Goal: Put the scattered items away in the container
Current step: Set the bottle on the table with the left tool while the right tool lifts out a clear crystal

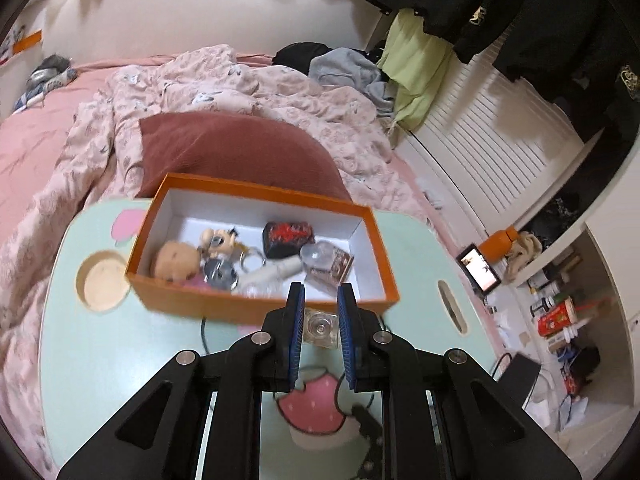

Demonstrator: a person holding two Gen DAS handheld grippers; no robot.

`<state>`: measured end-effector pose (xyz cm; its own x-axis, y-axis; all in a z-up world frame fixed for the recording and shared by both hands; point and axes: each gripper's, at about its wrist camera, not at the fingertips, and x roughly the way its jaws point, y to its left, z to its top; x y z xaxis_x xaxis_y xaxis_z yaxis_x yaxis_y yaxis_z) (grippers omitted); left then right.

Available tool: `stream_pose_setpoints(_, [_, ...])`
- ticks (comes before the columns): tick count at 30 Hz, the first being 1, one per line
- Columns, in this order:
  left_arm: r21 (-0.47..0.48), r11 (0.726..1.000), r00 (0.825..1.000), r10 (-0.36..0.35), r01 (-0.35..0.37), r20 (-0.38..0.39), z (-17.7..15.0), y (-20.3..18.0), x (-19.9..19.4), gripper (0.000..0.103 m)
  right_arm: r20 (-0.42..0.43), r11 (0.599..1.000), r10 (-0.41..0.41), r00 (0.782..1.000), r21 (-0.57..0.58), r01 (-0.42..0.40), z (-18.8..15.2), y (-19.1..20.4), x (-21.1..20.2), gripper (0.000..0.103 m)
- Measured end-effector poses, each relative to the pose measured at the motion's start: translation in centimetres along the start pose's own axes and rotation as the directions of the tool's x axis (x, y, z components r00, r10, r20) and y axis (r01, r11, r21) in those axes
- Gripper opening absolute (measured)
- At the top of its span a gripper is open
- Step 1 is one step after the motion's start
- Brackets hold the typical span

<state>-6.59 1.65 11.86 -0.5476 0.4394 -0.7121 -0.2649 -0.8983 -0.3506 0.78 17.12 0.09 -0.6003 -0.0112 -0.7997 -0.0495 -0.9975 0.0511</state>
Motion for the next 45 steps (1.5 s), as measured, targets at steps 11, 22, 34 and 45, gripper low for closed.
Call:
stream_pose_setpoints(11, [-0.087,0.996,0.999,0.010,-0.013,-0.041,-5.8,3.8,2.9,0.018,0.169,1.000,0.004,0.986,-0.024,0.000,5.2,-1.8,-3.8,0.079])
stream_pose_setpoints(22, [-0.163,0.987,0.999,-0.006,-0.003,-0.053,-9.3,5.3,4.3,0.024,-0.128,0.977,0.112,0.985,-0.165,-0.132,17.3,2.8,4.1,0.055])
stream_pose_setpoints(34, [-0.188,0.982,1.000,0.013,-0.013,-0.002,-10.1,5.7,2.1,0.036,-0.254,0.958,-0.096,0.962,-0.288,0.019,16.6,4.9,10.2,0.027])
stream_pose_setpoints(45, [-0.190,0.982,1.000,0.018,-0.016,0.005,-9.7,5.9,1.7,0.036,-0.110,0.981,0.083,0.990,-0.165,-0.101,17.1,2.6,5.3,0.018])
